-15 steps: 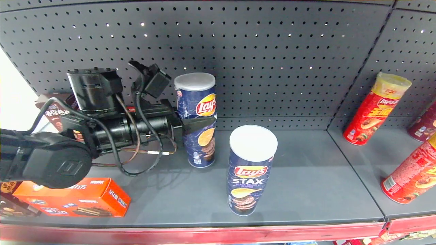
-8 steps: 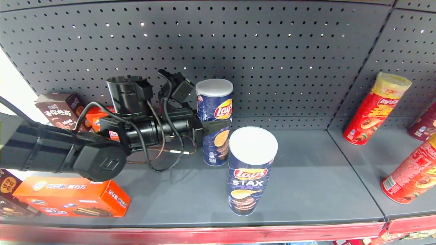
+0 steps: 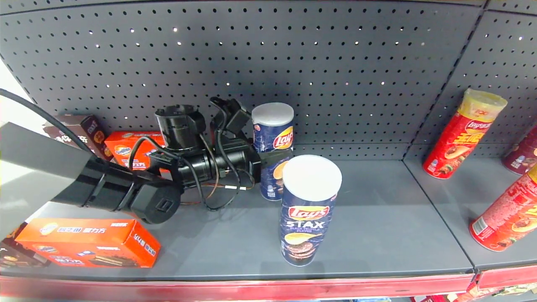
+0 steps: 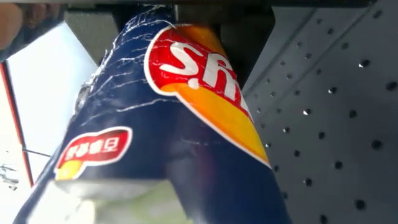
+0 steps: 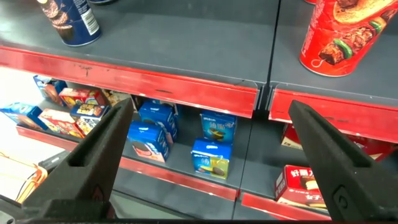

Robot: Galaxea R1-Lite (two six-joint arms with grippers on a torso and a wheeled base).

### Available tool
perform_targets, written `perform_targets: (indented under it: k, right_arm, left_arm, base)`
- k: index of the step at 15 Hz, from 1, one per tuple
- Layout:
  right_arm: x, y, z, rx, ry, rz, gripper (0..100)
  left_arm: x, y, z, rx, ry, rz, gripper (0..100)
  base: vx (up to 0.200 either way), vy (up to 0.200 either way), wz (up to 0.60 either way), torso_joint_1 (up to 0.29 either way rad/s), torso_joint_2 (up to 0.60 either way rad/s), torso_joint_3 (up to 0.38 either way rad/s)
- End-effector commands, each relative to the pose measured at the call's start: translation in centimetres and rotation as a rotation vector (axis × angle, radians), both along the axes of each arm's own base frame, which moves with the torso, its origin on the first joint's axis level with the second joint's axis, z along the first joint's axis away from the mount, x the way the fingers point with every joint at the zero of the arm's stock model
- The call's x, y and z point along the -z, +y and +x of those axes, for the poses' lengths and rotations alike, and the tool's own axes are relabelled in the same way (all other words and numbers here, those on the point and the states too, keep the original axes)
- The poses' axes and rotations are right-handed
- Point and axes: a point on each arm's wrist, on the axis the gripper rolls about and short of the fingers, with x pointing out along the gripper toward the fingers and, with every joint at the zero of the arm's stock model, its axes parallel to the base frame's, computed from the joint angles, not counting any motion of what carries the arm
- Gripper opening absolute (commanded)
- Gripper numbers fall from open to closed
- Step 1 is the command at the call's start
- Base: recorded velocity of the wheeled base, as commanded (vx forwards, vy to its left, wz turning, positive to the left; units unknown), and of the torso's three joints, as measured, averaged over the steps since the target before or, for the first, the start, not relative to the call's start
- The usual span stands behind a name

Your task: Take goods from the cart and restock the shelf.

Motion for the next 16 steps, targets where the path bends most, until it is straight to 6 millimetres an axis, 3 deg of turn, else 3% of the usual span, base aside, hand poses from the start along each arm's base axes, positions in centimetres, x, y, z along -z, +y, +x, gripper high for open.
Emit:
perform_targets:
  k: [1,2,5,7,10,16]
  right_arm:
    - [0.0,0.0,0.0,-0.001,0.002,-0.001,100]
    - [0.0,0.0,0.0,-0.001,0.002,-0.001,100]
    - [0.0,0.0,0.0,-0.001,0.002,-0.001,100]
    - [0.0,0.0,0.0,-0.001,0.002,-0.001,100]
    - [0.0,0.0,0.0,-0.001,0.002,-0.001,100]
    - [0.0,0.0,0.0,-0.001,0.002,-0.001,100]
  left_arm:
    - [1.2,-0.3,0.5,0.003,0.018,0.007,0]
    - [1.4,-0.4,0.6,0.001,0.014,0.007,100]
    - [1.2,-0.1,0.3,0.0,0.03,0.008,100]
    - [-0.2,0.7,-0.6,-0.011,0.035,0.011,100]
    - [-1.5,2.2,-3.2,-0.03,0.092,0.04,100]
    - [-1.7,3.3,-3.5,-0.323,0.13,0.088,100]
  base:
    - [0.0,0.0,0.0,0.0,0.0,0.0]
    - [0.0,0.0,0.0,0.0,0.0,0.0]
    - [0.0,0.0,0.0,0.0,0.0,0.0]
    - [0.0,0.0,0.0,0.0,0.0,0.0]
    - [0.0,0.0,0.0,0.0,0.0,0.0]
    - [0.0,0.0,0.0,0.0,0.0,0.0]
